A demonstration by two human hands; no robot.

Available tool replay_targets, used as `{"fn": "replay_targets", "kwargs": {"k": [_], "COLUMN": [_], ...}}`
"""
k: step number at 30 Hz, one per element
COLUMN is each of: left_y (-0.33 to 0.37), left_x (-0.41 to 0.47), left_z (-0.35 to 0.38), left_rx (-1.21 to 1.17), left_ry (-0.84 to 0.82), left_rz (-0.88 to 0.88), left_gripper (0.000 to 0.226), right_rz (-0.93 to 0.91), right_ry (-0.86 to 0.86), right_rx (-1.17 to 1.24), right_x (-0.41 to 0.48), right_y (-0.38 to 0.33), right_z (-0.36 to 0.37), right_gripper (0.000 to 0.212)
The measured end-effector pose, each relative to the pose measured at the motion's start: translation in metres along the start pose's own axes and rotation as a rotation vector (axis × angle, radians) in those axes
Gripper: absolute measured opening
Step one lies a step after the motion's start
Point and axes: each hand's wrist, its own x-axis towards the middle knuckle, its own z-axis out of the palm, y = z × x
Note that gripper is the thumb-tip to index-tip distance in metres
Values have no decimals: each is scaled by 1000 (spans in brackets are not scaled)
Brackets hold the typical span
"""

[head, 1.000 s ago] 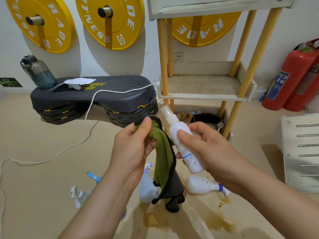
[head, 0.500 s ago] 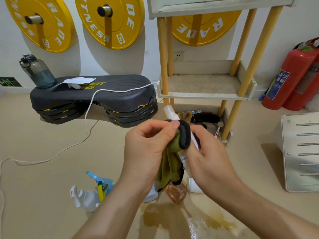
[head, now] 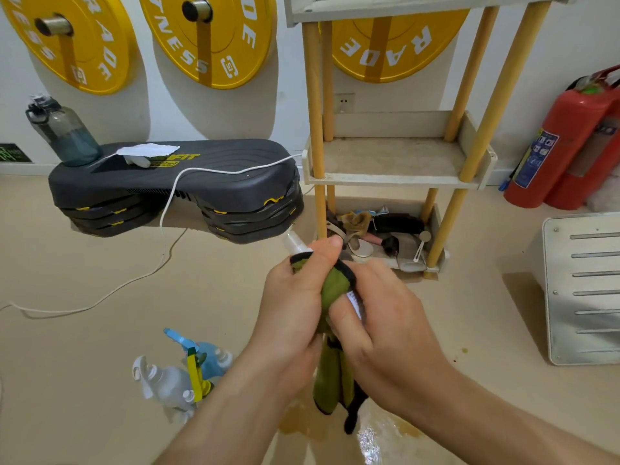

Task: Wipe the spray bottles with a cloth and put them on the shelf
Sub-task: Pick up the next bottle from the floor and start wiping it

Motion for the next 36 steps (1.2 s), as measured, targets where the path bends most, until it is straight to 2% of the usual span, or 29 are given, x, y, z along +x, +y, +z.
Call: {"fn": "replay_targets", "kwargs": {"k": [1, 3, 4, 5, 8, 10, 12, 15, 17, 18, 20, 22, 23, 24, 27, 29, 31, 33, 35, 36], "left_y": [0, -1, 1, 3, 14, 21, 24, 23, 24, 25, 24, 20, 18, 17, 23, 27, 28, 27, 25, 23], "left_x": [1, 3, 5, 8, 15, 21, 21, 15, 14, 15, 18, 20, 20, 21, 21, 20, 18, 17, 18, 18], "left_z": [0, 1, 1, 0, -10, -17, -20, -15, -14, -14, -16, -16, -16, -17, -21, -23, -23, -23, -24, -23], "left_rx": [-44, -81, -65, -43, -25, -23, -37, -94, -82, -60, -55, -116, -120, -110, -149, -207, -213, -156, -85, -83], "left_ry": [35, 89, 121, 156, 262, 286, 229, 126, 141, 179, 267, 328, 342, 338, 265, 197, 172, 228, 310, 336], "left_rz": [-4, 12, 46, 96, 249, 299, 304, 270, 304, 338, 375, 356, 346, 337, 293, 249, 240, 291, 353, 365], "left_gripper": [20, 25, 26, 25, 25, 28, 29, 25, 25, 27, 30, 34, 36, 39, 41, 39, 38, 38, 41, 42], "right_rz": [87, 404, 538, 606, 567, 519, 566, 760, 794, 764, 540, 290, 268, 321, 781, 924, 913, 776, 566, 496], "right_ry": [28, 58, 51, 19, -258, -396, -391, -309, -364, -405, -417, -268, -244, -283, -563, -671, -679, -612, -463, -368], "right_rx": [149, 606, 768, 815, 647, 669, 843, 1159, 1261, 1219, 835, 432, 389, 492, 1240, 1418, 1345, 1038, 689, 608], "right_x": [0, 3, 5, 8, 10, 10, 10, 7, 8, 10, 9, 7, 5, 4, 7, 8, 10, 12, 12, 11], "right_y": [-2, -8, -9, -9, -5, -2, 5, 7, -2, -7, -7, -3, 1, 1, -9, -15, -13, -14, -13, -12], "right_z": [3, 7, 6, 4, -9, -11, -7, -2, -4, -6, -6, -2, 2, 4, -2, -8, -9, -9, -8, -6], "right_gripper": [21, 11, 10, 10, 19, 23, 24, 27, 35, 41, 44, 33, 31, 35, 46, 51, 54, 56, 48, 42]}}
